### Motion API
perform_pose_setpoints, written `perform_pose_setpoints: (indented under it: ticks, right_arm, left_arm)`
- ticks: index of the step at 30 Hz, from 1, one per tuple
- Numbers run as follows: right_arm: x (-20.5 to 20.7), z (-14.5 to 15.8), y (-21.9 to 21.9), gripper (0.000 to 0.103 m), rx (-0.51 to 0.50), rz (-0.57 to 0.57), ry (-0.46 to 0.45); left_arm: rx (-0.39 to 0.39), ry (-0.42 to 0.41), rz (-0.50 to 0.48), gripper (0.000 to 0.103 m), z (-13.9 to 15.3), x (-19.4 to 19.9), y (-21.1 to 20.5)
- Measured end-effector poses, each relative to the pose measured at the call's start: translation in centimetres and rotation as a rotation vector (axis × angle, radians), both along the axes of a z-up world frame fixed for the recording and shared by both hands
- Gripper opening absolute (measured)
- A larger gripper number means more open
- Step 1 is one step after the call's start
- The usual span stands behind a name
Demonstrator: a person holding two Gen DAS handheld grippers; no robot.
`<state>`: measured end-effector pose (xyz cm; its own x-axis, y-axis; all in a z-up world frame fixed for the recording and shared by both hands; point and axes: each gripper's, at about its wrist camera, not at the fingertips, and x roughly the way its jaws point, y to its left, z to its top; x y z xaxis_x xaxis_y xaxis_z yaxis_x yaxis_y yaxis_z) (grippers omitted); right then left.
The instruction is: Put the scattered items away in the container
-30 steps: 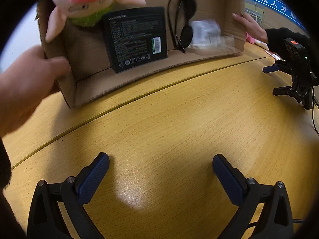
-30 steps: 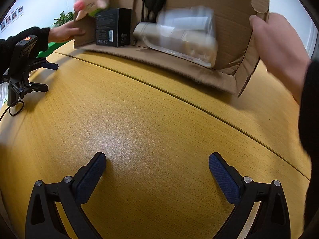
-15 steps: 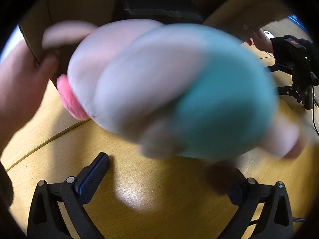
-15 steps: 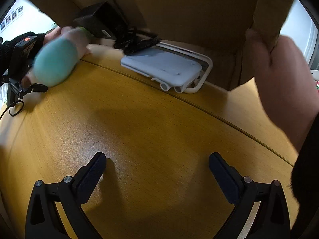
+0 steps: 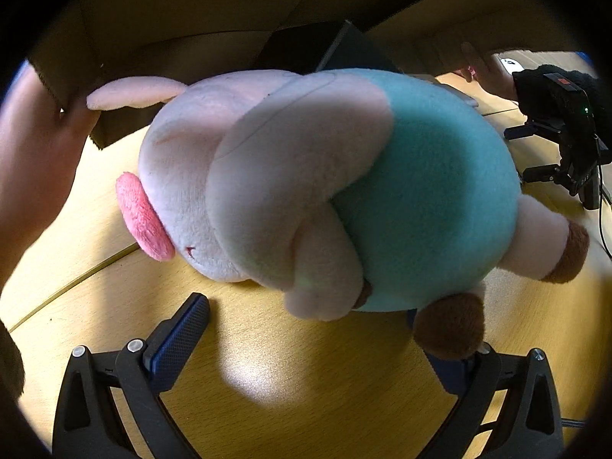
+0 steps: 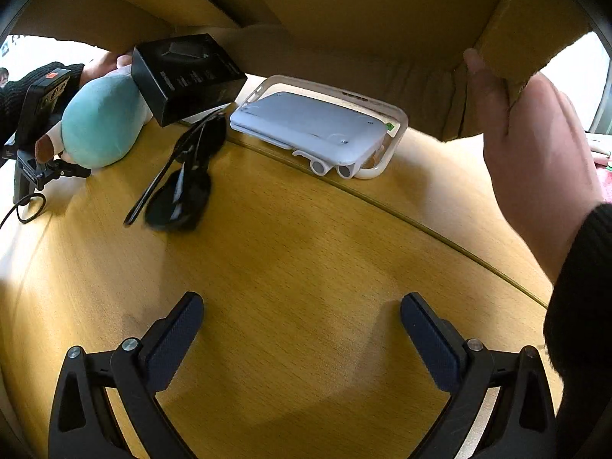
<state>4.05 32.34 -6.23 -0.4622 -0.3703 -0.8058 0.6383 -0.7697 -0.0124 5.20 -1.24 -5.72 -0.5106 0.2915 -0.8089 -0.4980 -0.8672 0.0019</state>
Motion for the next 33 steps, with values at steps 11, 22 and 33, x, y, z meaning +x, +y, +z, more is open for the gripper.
perform_pose_setpoints:
  ticks: [11,22,33]
  right_arm:
    - [0.0,0.01,0.04,0.103,0.0,0.001,0.0]
    - [0.12,-0.04,-0.05,0.103,-0.001,0.001,0.002]
    - [0.11,-0.05,-0.02,0.103,-0.001,0.001,0.002]
  left_arm:
    - [0.001,0.0,-0.001,0.103,-0.08,0.05,-0.01]
    - [0.001,0.001,-0.001,0.103,-0.26,0.23,0.31]
    - [0.002,0.002,-0.02,0.103,-0.45,0.53,0.23]
